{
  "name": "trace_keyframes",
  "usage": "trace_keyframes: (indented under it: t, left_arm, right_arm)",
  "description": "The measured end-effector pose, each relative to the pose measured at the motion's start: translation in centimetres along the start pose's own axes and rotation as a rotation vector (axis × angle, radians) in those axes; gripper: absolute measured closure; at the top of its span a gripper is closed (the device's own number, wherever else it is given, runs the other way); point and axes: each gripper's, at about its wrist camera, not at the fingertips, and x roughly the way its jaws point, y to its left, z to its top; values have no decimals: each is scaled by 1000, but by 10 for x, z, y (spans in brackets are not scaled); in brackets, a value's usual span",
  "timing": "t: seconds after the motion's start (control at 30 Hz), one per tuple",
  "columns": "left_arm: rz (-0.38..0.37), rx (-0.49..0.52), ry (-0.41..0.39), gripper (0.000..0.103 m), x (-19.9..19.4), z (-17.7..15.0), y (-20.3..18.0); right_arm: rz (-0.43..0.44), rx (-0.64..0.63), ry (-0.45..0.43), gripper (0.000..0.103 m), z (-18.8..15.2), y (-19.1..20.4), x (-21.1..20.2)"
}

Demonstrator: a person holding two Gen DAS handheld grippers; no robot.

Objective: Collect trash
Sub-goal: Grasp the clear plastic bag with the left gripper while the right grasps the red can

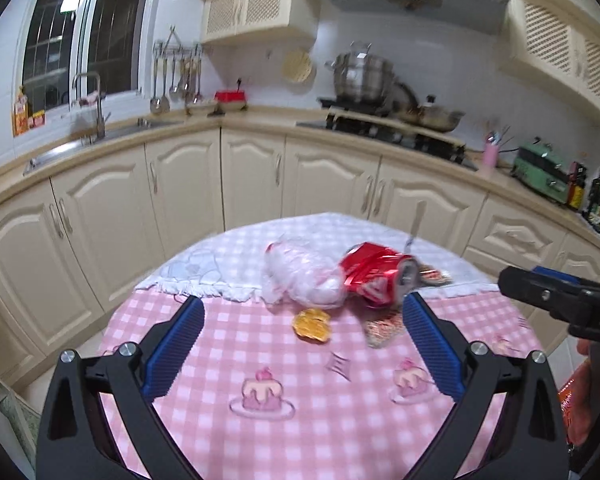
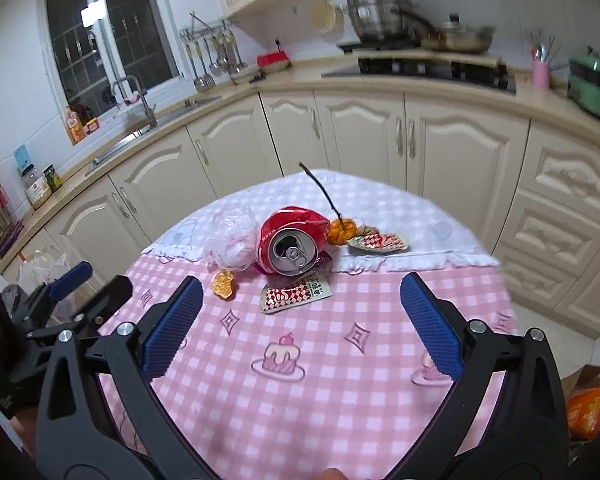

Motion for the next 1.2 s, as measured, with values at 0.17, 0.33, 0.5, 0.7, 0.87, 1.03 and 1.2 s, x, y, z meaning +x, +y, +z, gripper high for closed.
trace_keyframes:
  t: [0.17,0.33,0.5,0.7,0.87,1.03,1.2]
  left_arm:
    - [-9,7,80,6,66,14,11]
    - [-23,8,186,6,134,19,17]
    - [-66,-32,230,6,170,18,14]
    - [-148,-91,264,39,182,8,17]
    - [-161,-113,233,43,161,3,23]
    - [-162,-145,157,44,121,7,32]
    - [-150,-130,84,44,70,7,32]
  right_arm:
    - [42,62,88,6,15,0,62]
    - [43,154,146,6,28,-5,116]
    - [56,215,186,41,23,-16,139]
    - [79,209,159,47,18,-20,129]
    - [114,200,122,51,11,-16,106]
    - [144,174,77,52,8,-11,70]
    - [146,171,59,53,-3,-13,41]
